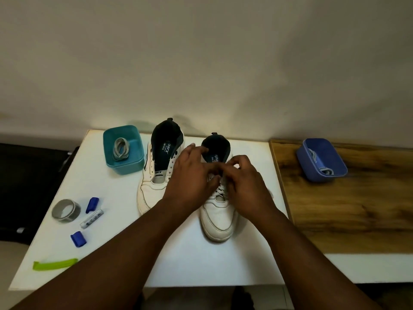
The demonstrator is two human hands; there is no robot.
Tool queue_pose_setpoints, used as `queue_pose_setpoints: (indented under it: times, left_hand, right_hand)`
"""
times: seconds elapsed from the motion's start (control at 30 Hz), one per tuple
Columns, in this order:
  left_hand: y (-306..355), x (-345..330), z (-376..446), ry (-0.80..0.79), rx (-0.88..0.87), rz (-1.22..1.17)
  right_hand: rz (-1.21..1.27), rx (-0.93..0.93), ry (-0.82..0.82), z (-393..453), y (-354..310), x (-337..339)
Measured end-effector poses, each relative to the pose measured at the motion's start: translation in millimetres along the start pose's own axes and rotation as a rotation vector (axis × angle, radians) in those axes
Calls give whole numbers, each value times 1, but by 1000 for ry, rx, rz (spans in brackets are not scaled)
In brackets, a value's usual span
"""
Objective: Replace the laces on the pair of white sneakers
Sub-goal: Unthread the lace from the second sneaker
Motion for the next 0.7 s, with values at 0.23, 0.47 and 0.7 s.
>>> queue_pose_setpoints:
  times: [0.23,0.47,0.7]
  left_hand:
    - [-3,0,-2,152,130,-151]
    - [-6,-1,-1,31,-16,84]
    - [-6,28,-6,500,274,-628]
  right_hand:
    - [160,-66,81,1,5,3]
    - [189,-66,97,1,4,2]
    - [234,-104,95,1,9,5]
Point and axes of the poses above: each hand's wrist, its own z-axis towards the middle knuckle, its own x-axis out of the back of the hand, y = z × x, the point moved 5 cm from there along z, towards the middle knuckle, and after that the axes turned 15 degrees about -z, right-handed, at the moved point
